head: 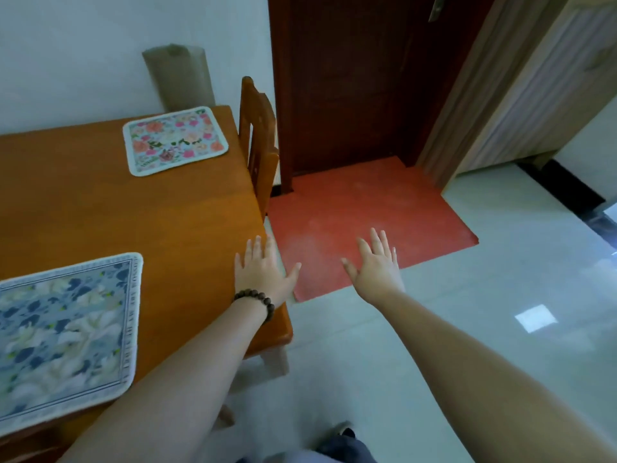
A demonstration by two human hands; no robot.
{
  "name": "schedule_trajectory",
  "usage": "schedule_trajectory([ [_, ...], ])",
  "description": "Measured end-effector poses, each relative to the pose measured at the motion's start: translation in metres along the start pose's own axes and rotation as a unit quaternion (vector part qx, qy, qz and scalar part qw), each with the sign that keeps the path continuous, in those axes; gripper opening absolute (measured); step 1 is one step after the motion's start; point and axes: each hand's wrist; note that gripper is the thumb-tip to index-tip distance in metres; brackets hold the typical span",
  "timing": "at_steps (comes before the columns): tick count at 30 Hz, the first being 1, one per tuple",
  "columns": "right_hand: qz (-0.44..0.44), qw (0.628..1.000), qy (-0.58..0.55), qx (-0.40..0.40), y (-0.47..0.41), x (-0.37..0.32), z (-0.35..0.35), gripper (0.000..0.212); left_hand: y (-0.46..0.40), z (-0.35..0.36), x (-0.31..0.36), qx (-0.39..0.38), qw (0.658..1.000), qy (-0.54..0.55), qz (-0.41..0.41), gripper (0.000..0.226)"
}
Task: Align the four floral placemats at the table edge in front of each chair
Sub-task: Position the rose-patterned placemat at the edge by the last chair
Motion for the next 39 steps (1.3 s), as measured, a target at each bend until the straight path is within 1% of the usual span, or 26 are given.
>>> schedule_trajectory([
  [4, -0.025, 1.000, -0.001, -0.011, -0.038, 0.037, -0.025, 0.063, -0.022, -0.008, 0.038, 0.028, 0.999, 0.009, -0.037, 0.085],
  [8, -0.051, 0.999, -0.008, -0.008, -0.082, 0.054, -0.041, 0.063, -0.048, -0.022, 0.058, 0.047, 0.996, 0.010, -0.072, 0.085],
  [11, -0.076, 0.997, -0.019, -0.005, -0.114, 0.056, -0.049, 0.062, -0.067, -0.029, 0.067, 0.066, 0.994, 0.019, -0.090, 0.085],
  [16, -0.123, 0.992, -0.029, -0.009, -0.171, 0.052, -0.053, 0.062, -0.112, -0.035, 0.074, 0.064, 0.990, 0.015, -0.125, 0.085],
  [22, -0.160, 0.986, -0.034, -0.021, -0.268, 0.040, -0.041, 0.062, -0.199, -0.034, 0.065, 0.089, 0.981, 0.039, -0.170, 0.084],
  [27, -0.205, 0.977, -0.026, -0.053, -0.377, 0.003, -0.042, 0.061, -0.290, -0.052, 0.045, 0.115, 0.963, 0.060, -0.238, 0.084],
  [31, -0.273, 0.959, -0.033, -0.064, -0.454, -0.045, -0.051, 0.060, -0.343, -0.068, 0.029, 0.106, 0.949, 0.055, -0.291, 0.083],
  [35, -0.338, 0.938, -0.020, -0.078, -0.504, -0.096, -0.049, 0.060, -0.367, -0.076, 0.012, 0.095, 0.933, 0.068, -0.341, 0.084],
  [39, -0.396, 0.913, -0.031, -0.091, -0.536, -0.150, -0.037, 0.061, -0.375, -0.079, -0.006, 0.096, 0.909, 0.075, -0.398, 0.083],
])
Point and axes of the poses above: each hand's wrist, its own y-axis away from the middle knuckle, its own z-axis out of the palm, x = y × z, and after that the axes turned 6 degrees about -z, right-handed
